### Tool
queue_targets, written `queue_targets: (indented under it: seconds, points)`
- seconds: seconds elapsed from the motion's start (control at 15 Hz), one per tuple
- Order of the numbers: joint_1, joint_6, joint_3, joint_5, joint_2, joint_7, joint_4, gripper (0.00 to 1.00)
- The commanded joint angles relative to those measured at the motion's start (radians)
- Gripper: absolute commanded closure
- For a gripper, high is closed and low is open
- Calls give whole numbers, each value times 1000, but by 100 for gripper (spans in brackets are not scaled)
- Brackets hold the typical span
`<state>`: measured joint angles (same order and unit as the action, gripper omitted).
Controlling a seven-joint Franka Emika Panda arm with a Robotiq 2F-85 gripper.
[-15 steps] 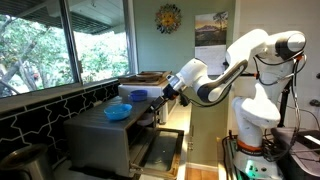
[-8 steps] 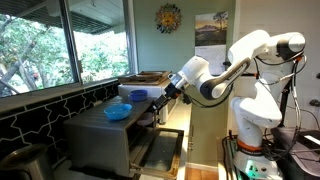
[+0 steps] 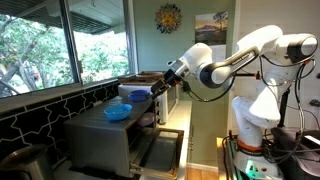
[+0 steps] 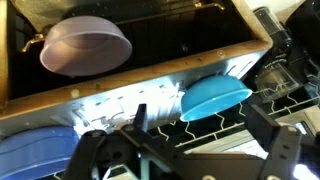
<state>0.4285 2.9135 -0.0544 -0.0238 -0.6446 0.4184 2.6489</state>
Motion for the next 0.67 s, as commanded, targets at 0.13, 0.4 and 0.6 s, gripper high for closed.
queue_targets:
  seconds: [0.13,0.4,0.6]
  points:
    - [-90,-89,-122,-143,44,-3,-126,0]
    - [-199,-140,-221,-157,122,77,-228,0]
    - [-273,-227,-280,-137,179,152,-308,0]
